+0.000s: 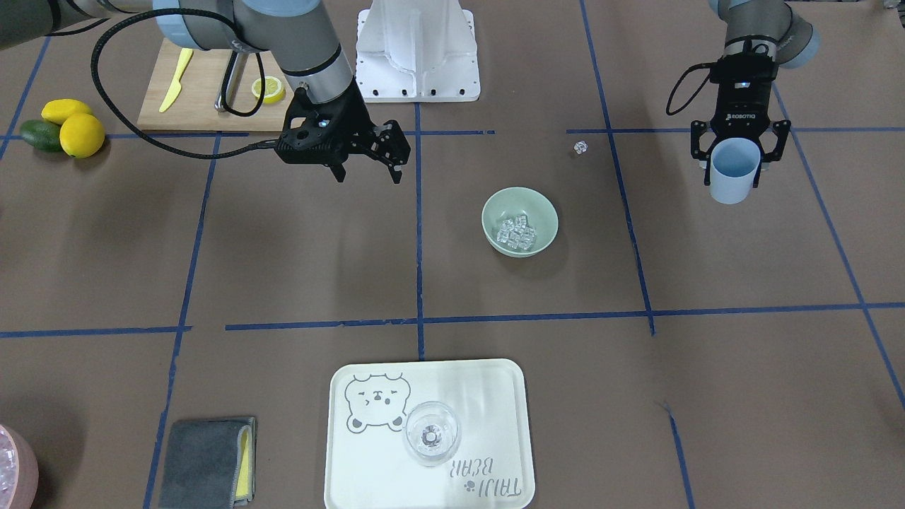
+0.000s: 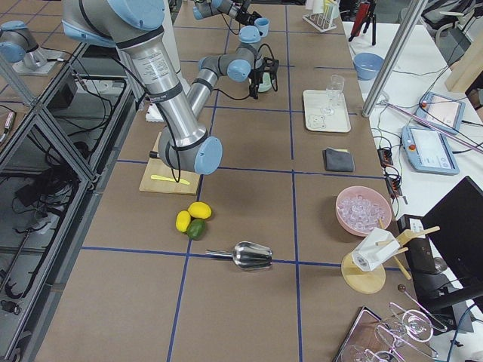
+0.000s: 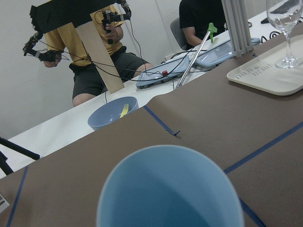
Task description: Pour ice into bowl
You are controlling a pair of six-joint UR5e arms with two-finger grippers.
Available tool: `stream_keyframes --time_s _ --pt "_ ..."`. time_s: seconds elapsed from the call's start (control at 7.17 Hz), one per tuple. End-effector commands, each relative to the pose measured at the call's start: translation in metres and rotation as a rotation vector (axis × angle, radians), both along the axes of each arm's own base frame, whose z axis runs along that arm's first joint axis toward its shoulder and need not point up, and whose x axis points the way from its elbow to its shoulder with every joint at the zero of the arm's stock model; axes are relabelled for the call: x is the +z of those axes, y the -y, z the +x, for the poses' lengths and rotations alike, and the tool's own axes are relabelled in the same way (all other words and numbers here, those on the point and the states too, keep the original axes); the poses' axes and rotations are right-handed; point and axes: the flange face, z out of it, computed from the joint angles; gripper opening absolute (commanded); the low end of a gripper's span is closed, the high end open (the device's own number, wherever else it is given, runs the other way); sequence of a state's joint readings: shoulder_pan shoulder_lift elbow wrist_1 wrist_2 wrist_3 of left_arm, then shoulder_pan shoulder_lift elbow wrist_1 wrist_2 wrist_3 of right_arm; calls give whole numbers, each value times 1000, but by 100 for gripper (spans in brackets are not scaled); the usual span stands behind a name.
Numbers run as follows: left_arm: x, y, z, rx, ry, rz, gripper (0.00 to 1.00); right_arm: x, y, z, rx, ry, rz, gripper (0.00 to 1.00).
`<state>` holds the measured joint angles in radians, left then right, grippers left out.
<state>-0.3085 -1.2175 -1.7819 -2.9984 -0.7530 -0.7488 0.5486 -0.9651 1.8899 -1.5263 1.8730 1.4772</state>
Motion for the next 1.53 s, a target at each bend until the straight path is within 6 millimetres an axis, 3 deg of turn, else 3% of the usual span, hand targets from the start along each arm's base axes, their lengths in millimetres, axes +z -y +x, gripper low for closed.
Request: stream_keyframes --time_s 0.0,0.28,0.56,0.7,1.25,1.39 --pt "24 0 1 -44 -146 -101 0 0 0 0 0 2 0 100" --pt "60 2 13 -60 -146 -149 0 -7 -2 -2 7 14 -11 100" --pt "81 11 41 -80 -171 -176 0 -17 -9 -9 5 30 -21 100" --pt "90 11 39 -83 -144 -178 0 -19 -13 -13 -2 31 -21 100" --pt "95 12 41 -83 -145 -184 0 -20 -15 -16 -3 31 -21 100" --pt "94 13 40 -82 -146 -185 17 -19 -16 -17 -3 30 -23 100"
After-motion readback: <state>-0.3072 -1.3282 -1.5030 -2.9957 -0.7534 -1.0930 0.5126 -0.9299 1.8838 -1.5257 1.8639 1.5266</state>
